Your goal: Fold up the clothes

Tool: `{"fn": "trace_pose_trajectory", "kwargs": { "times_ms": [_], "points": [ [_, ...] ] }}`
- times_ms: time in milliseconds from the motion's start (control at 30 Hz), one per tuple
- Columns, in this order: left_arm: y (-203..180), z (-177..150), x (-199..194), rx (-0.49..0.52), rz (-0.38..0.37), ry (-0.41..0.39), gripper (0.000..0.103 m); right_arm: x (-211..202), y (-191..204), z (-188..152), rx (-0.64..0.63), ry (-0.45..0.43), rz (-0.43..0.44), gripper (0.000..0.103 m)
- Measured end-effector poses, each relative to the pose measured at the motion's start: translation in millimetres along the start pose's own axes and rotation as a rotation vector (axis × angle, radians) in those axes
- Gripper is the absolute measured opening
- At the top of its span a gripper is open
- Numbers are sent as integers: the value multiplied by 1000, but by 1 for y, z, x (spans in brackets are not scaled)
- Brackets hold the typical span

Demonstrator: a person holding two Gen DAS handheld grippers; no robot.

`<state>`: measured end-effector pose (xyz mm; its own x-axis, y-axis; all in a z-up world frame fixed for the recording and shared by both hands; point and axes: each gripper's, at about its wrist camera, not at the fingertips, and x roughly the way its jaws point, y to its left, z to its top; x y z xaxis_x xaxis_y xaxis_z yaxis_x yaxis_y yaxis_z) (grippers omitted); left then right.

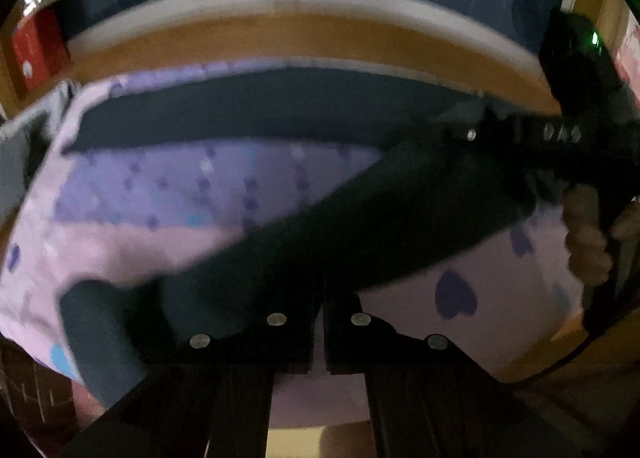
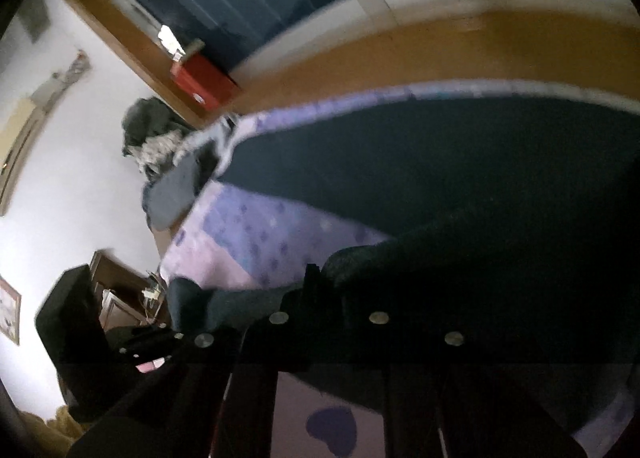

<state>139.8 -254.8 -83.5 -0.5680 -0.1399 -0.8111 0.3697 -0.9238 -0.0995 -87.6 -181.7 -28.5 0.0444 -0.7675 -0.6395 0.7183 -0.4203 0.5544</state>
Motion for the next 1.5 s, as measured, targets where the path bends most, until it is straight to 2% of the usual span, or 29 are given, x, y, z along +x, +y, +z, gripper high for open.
{"fn": "trace_pose_trajectory", "kwargs": {
  "times_ms": [200, 333, 433, 533, 600, 667, 700, 867, 900, 933, 1000, 1067, 1100, 1167, 1233, 1367, 1500],
  "points": [
    [27, 55, -9, 48, 43, -49, 3, 6, 16, 46, -43, -85, 25, 8],
    [58, 99, 14, 96, 55, -47, 3, 34, 11, 81, -39, -118, -31, 8],
    [87, 128, 41, 118, 29, -27, 3, 62, -2, 98, 10, -110, -92, 8],
    [107, 148, 64, 162, -51, 5, 3, 94, -18, 109, 75, -92, -181, 8],
    [116, 150, 76, 206, -104, 17, 4, 116, -29, 113, 126, -49, -241, 8],
    [121, 145, 86, 239, -155, 48, 13, 133, -38, 112, 190, -43, -283, 8],
    [124, 141, 93, 255, -169, 69, 20, 133, -38, 111, 217, -71, -292, 9],
    [142, 128, 123, 297, -189, 155, 23, 128, -24, 107, 272, -102, -391, 10],
    [146, 127, 124, 290, -209, 156, 24, 126, -19, 106, 284, -104, -416, 14],
    [149, 127, 124, 282, -226, 156, 24, 119, -12, 103, 297, -109, -443, 17],
    [153, 128, 124, 266, -256, 156, 24, 103, 6, 93, 295, -145, -462, 40],
    [155, 127, 122, 262, -273, 155, 24, 83, 25, 78, 282, -196, -478, 55],
    [155, 125, 120, 271, -270, 152, 25, 73, 34, 70, 278, -223, -490, 60],
    [156, 120, 112, 292, -265, 144, 28, 58, 51, 46, 280, -251, -502, 61],
    [157, 111, 100, 319, -275, 135, 34, 55, 62, 25, 297, -237, -494, 61],
    [160, 80, 65, 362, -356, 131, 35, 53, 85, -22, 338, -228, -499, 61],
    [166, 49, 32, 432, -388, 135, 36, 55, 113, -70, 393, -231, -499, 61]
  ]
}}
